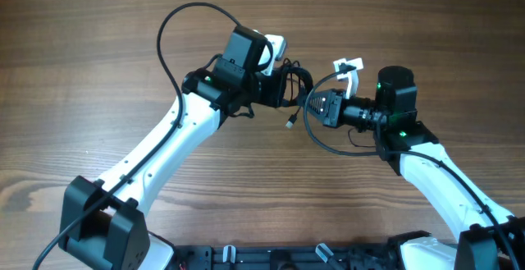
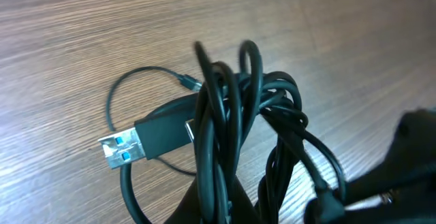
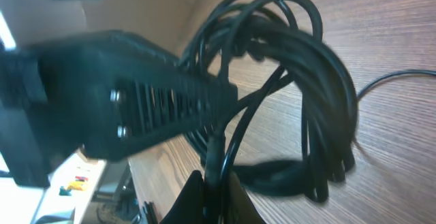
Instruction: Untangle cables
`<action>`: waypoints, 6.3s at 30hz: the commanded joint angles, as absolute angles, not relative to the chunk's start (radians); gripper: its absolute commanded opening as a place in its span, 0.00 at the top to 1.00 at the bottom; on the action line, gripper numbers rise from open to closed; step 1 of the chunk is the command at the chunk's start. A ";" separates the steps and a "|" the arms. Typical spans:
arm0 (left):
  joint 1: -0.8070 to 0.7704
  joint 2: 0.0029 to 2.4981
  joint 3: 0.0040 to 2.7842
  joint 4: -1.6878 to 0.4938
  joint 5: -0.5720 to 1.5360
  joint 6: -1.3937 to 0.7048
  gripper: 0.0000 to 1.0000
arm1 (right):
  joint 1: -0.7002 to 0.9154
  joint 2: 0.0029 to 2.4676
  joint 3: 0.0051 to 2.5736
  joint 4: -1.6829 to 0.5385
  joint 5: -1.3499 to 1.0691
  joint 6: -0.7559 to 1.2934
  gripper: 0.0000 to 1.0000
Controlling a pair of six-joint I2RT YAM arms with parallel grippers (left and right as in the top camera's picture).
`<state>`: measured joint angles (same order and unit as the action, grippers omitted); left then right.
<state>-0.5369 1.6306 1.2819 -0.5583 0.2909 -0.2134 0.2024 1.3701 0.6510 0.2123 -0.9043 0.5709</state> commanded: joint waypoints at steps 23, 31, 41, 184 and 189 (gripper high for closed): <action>-0.618 1.616 1.288 -0.588 0.812 0.075 0.96 | 0.203 1.359 0.662 0.138 -0.564 0.714 0.88; -0.579 1.616 1.288 -0.596 1.093 0.152 0.96 | 0.201 1.359 0.662 0.114 -0.461 0.778 0.86; -0.572 1.616 1.288 -0.625 1.055 0.141 0.96 | 0.189 1.359 0.662 0.148 -0.514 0.912 0.54; -0.297 1.616 1.288 -0.501 0.485 -1.741 0.96 | 0.292 1.352 0.660 0.036 -0.688 0.551 0.43; -0.297 1.616 1.288 -0.596 0.485 -1.936 0.96 | 0.442 1.357 0.660 0.073 -0.412 0.554 0.40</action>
<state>-0.2962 1.6436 1.2800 -0.5594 0.4946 -1.7222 0.3580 1.3434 0.6552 0.0422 -0.6685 0.5705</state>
